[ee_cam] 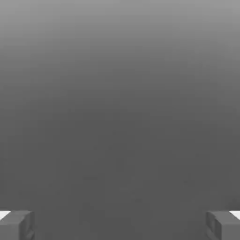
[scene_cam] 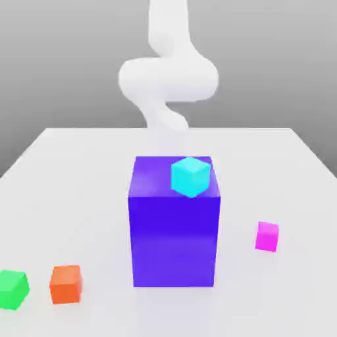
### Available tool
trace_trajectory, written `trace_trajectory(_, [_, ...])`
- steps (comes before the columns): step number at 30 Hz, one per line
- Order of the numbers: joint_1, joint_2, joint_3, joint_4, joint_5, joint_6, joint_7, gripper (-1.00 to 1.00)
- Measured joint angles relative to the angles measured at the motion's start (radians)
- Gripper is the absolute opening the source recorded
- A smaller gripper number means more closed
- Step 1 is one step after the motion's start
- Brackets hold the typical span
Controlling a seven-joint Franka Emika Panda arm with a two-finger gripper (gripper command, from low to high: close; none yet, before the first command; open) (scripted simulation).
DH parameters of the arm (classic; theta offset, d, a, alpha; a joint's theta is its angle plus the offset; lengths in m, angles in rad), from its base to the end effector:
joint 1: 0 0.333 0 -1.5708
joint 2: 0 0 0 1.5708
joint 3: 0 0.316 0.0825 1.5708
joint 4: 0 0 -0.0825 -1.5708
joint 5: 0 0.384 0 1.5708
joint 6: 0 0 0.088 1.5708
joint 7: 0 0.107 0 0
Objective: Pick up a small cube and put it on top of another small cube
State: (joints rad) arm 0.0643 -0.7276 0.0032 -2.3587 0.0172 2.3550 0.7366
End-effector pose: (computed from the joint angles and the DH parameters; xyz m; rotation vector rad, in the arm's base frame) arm 0.3756 0.0260 0.6612 -2.5419 0.8944 -0.9314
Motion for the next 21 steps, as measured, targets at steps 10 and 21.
trace_trajectory(10, [0.274, 0.328, 0.054, -0.256, 0.068, 0.247, -0.276, 0.0])
trace_trajectory(21, [0.494, 0.674, 0.193, -0.53, 0.025, 0.512, -0.483, 0.0])
